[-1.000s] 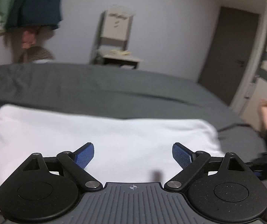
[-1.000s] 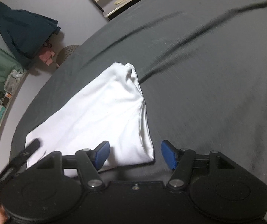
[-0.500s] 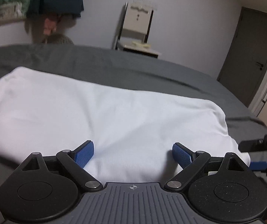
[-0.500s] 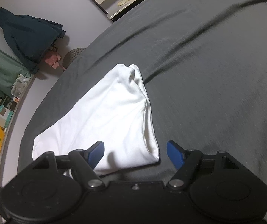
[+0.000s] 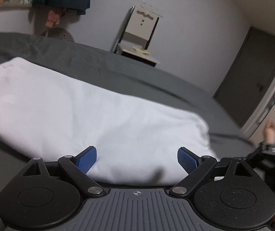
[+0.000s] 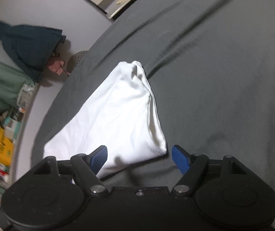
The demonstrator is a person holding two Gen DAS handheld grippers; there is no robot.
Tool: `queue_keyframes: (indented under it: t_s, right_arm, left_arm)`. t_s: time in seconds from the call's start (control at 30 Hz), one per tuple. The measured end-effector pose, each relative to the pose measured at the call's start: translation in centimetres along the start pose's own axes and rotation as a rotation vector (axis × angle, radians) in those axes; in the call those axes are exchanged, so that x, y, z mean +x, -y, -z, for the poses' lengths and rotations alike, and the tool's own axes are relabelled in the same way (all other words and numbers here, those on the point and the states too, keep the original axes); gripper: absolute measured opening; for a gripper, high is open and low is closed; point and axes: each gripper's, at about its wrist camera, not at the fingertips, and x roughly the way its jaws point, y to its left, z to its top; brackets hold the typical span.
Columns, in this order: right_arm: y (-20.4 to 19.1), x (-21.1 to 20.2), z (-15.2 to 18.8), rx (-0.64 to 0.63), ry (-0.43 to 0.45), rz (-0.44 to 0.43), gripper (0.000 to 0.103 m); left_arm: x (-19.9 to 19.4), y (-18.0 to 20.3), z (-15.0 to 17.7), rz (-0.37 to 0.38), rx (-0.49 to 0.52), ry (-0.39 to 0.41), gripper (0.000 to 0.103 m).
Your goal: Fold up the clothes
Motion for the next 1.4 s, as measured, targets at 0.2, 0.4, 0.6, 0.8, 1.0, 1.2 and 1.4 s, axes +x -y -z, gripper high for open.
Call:
queue_keyframes:
  t_s: [0.2,0.4,0.6,0.8,1.0,1.2,1.4]
  right_arm:
    - [1.0,0.2,-0.2,0.113,0.014,-0.057,0.074]
    - [1.6,1.8,1.2,0.251,-0.032,-0.150,0.074]
    - [1.1,2.8,1.3,0.306,0.137,-0.139,0.072]
    - [-0.1,4.3,1.9,0.283,0.256,-0.120,0.046]
    - [-1.8,4.1,2.4,0.267,0.335,-0.076,0.019]
    - [-8.8,2.2,1.9,0.059,0.418,0.021,0.010]
    - [-21.3,3.1,3.6,-0.409,0.445,0.070,0.005]
  left_arm:
    - [-0.6,-0.1,-0.5,0.003,0.005,-0.018,0.091]
    - [-4.0,-1.9,-6.4,-0.004,0.130,0.105,0.092]
    - [-4.6,-7.0,-11.2,-0.079,0.233,0.118,0.092]
    - [-4.1,-10.9,-13.2,-0.249,0.200,0.151,0.092]
    - [-4.4,-14.3,-14.2,-0.323,0.030,0.175,0.092]
    - [-5.2,-17.6,-14.2,-0.359,-0.120,0.173,0.092]
    - [-5.0,-20.7,-14.2,-0.323,-0.303,0.158,0.092]
